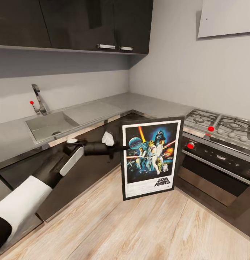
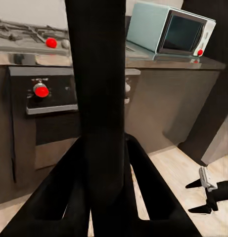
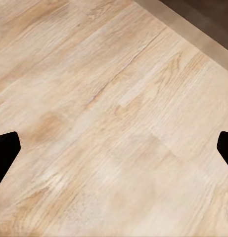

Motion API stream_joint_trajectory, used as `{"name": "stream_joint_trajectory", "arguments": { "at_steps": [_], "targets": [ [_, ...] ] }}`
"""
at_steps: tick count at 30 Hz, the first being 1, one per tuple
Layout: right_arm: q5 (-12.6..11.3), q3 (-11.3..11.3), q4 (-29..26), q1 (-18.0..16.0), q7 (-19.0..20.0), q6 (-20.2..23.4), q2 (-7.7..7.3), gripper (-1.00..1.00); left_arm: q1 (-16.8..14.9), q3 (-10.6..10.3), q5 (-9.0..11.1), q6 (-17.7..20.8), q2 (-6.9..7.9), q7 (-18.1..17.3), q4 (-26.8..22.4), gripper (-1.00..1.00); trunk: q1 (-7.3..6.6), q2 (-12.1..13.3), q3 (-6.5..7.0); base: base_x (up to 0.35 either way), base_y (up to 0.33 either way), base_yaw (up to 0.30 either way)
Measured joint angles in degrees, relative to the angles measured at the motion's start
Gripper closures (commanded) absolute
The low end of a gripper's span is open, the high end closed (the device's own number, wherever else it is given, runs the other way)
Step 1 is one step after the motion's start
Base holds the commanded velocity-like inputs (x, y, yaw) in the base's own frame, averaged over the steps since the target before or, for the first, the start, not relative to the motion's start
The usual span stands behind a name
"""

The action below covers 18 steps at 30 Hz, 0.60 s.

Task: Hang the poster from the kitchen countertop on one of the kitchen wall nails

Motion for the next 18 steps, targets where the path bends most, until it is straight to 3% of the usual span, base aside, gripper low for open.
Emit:
{"name": "stream_joint_trajectory", "arguments": {
  "at_steps": [1,5,7,9,14,18],
  "targets": [
    [0.01,0.00,0.00,0.00,0.20,0.00,-0.01,-1.00,0.71,-0.04,-0.09,-3.42,0.26,-3.93,3.53,1.00,0.00,0.00,-0.01,0.000,0.000,0.000],
    [0.01,-0.01,0.00,0.00,0.43,0.00,-0.03,-1.00,1.53,-0.01,0.23,-10.70,0.51,-10.86,12.47,1.00,0.00,0.00,0.00,0.000,0.000,0.000],
    [0.01,-0.01,0.00,0.00,0.52,0.00,-0.03,-1.00,1.86,0.05,0.40,-17.55,0.57,-15.73,21.04,1.00,0.00,0.00,0.00,0.000,0.000,0.000],
    [0.01,-0.02,0.00,0.00,0.59,0.00,-0.03,-1.00,1.96,0.16,1.43,-21.11,0.45,-18.94,26.25,1.00,0.00,0.00,0.00,0.000,0.000,0.000],
    [0.04,0.03,0.03,0.00,0.72,0.00,0.03,-1.00,2.06,0.30,10.71,-24.52,0.37,-26.12,35.55,1.00,0.00,0.00,0.00,0.000,0.000,0.000],
    [0.34,0.40,-0.13,0.00,0.77,-0.22,0.39,-1.00,2.06,0.25,13.71,-24.45,0.36,-29.66,38.50,1.00,0.00,0.00,0.00,0.000,0.000,0.000]
  ]
}}
